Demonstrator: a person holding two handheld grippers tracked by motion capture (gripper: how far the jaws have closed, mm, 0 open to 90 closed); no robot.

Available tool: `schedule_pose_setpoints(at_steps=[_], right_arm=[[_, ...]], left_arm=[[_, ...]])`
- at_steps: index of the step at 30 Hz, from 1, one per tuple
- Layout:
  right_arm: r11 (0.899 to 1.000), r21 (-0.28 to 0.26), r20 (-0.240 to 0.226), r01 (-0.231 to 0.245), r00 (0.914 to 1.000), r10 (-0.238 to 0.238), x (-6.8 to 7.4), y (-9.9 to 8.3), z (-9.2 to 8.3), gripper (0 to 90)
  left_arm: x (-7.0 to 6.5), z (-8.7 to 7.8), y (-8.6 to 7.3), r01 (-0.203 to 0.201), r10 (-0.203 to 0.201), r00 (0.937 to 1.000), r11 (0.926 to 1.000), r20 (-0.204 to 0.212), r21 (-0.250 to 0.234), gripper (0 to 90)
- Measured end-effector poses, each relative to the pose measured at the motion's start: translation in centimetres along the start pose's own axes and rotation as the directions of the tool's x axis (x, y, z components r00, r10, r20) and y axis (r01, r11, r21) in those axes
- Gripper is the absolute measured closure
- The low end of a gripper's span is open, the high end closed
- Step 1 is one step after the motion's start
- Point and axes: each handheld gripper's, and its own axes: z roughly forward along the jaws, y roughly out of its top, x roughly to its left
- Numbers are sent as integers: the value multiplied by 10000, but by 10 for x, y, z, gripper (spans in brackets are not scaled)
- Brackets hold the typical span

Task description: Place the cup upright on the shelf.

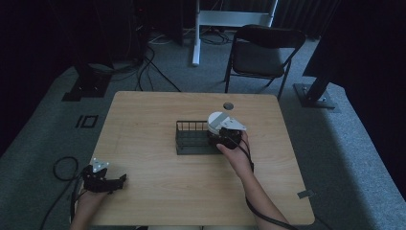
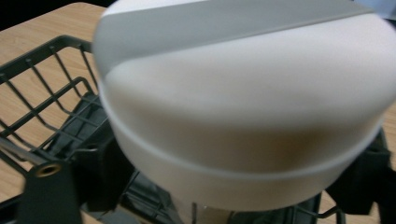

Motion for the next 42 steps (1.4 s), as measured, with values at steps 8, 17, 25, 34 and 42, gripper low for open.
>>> schedule_pose_setpoints(at_steps=[8, 17, 25, 34, 42], right_arm=[[9998, -207, -39, -67, 10000, 66, -1, -2, -7, 130], [9991, -405, -49, -158, 9999, 156, -5, -7, -18, 130], [9990, -439, -138, -55, 9999, 49, -5, -10, -28, 130], [9981, -601, -94, -125, 9999, 120, -9, -14, -40, 130], [9981, -598, 30, -146, 9999, 149, -16, -24, -49, 130]], left_arm=[[0, 0, 0, -1, 1, 10000, 10000, 1, 1, 2], [0, 0, 0, 1, -1, 10000, 10000, 1, 0, 2], [0, 0, 0, -1, 1, 10000, 10000, 1, 2, 2], [0, 0, 0, 1, -1, 10000, 10000, 0, 0, 2], [0, 0, 0, -2, 2, 10000, 10000, -1, 1, 2]])
